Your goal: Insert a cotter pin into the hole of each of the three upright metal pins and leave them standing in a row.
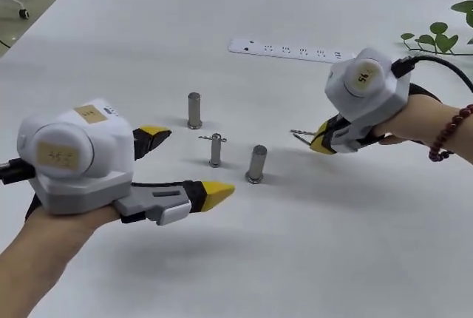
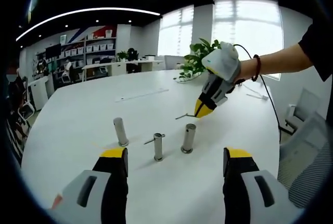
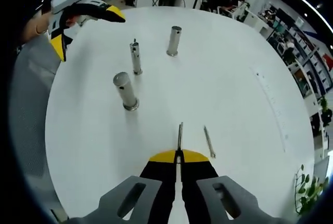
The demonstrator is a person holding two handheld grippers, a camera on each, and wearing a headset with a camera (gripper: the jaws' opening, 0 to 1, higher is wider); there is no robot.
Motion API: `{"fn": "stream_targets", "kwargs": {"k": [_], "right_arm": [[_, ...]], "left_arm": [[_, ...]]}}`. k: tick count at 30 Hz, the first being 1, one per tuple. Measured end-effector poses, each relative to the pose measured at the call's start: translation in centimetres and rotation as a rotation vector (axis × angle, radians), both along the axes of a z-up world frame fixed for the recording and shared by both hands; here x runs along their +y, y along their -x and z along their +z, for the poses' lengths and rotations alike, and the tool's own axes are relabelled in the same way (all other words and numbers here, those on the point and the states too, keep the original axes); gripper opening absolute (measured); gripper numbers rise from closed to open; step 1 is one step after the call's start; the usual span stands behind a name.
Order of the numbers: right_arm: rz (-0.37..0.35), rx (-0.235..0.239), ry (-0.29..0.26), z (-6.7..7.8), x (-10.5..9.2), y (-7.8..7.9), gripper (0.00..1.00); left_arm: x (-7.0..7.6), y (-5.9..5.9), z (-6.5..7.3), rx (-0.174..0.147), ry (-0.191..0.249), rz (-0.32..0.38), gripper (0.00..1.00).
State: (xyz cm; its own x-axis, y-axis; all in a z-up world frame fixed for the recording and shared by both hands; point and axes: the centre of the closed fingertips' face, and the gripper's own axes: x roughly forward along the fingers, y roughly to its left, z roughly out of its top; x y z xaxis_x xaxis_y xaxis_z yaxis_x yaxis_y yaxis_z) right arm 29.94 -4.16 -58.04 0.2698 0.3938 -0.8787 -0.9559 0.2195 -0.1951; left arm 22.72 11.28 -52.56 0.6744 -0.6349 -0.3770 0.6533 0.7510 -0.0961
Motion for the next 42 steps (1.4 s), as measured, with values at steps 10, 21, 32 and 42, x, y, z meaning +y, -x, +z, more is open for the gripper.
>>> {"fn": "stream_targets", "kwargs": {"k": [10, 21, 32, 42], "right_arm": [[0.072, -0.058, -0.037, 1.5, 1.3, 2.0, 0.00], [0.161, -0.116, -0.062, 2.8, 2.4, 3.9, 0.00], [0.251, -0.159, -0.073, 3.5, 3.7, 6.4, 0.00], [0.309, -0.199, -0.105, 4.5, 5.5, 8.0, 0.00]], "left_arm": [[-0.9, 0.4, 0.8, 0.024, 0.041, -0.016, 0.60], [-2.6, 1.5, 0.7, 0.106, 0.078, -0.059, 0.44], [-4.2, 2.0, 0.5, 0.238, 0.172, -0.061, 0.31], [-5.8, 2.4, 0.5, 0.277, 0.187, -0.077, 0.23]]}}
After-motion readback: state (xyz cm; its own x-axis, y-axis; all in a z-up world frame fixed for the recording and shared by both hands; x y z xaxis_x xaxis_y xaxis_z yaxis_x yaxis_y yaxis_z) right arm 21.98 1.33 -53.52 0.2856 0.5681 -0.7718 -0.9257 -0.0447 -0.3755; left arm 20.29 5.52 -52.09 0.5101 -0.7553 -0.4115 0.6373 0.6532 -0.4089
